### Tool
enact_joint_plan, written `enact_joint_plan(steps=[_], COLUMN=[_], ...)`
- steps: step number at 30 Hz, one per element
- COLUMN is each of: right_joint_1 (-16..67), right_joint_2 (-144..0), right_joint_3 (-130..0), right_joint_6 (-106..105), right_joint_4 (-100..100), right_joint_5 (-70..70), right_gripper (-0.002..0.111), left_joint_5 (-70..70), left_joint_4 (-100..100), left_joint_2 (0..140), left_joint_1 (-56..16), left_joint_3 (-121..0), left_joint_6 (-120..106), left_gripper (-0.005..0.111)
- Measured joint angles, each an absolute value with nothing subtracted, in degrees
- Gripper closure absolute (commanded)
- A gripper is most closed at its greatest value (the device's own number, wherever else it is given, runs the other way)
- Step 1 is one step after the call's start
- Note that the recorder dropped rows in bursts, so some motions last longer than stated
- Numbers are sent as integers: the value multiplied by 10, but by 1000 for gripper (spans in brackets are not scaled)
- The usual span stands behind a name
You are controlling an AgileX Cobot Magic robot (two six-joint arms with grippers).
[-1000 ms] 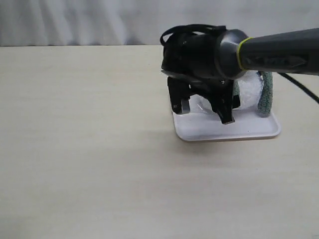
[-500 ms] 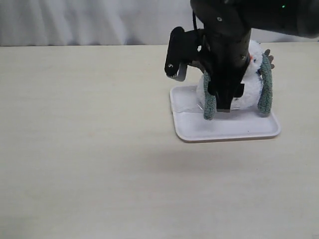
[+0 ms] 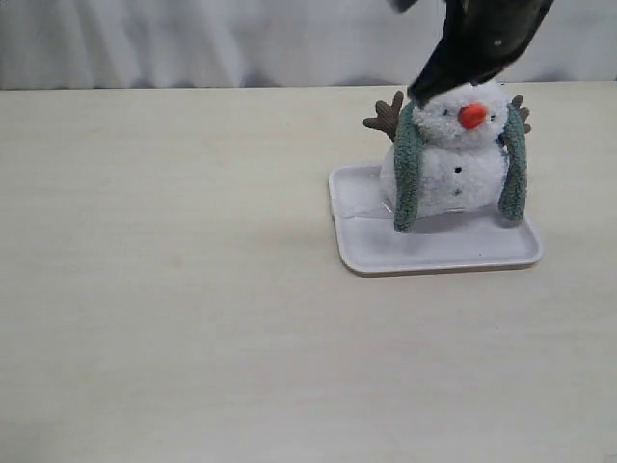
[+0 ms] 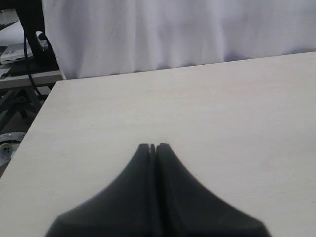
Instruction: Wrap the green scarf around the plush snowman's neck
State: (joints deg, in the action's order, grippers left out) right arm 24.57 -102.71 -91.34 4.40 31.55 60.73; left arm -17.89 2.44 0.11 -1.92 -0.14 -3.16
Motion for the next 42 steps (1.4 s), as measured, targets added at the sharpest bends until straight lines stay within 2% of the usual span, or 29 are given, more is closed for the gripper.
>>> enact_joint_plan(steps=[5,10,15,20,33,42], right_joint_1=[168,120,94,93,93,93], right_joint_2=[-1058,-1131,-1234,-1309,-1321,-1269], right_joint_3=[-1012,-1077,-1163,-1253,-1261,-1260], right_joint_6=[35,41,-71,-109,-116,-126], right_joint_4=[193,144,9,14,31,25], right_joint_5=[499,464,566,677,692,696], right_gripper=[104,104,104,104,104,104], left_joint_5=[-179,-179,-179,-179,-179,-179], left_joint_4=[24,24,24,24,24,24], left_joint_2=[1,1,1,1,1,1], left_joint_1=[-19,-19,-19,-19,-19,-19], left_joint_3=[-1,-1,-1,-1,-1,-1], left_joint_6=[-32,-32,-32,-32,-32,-32], left_gripper=[107,107,107,107,107,107])
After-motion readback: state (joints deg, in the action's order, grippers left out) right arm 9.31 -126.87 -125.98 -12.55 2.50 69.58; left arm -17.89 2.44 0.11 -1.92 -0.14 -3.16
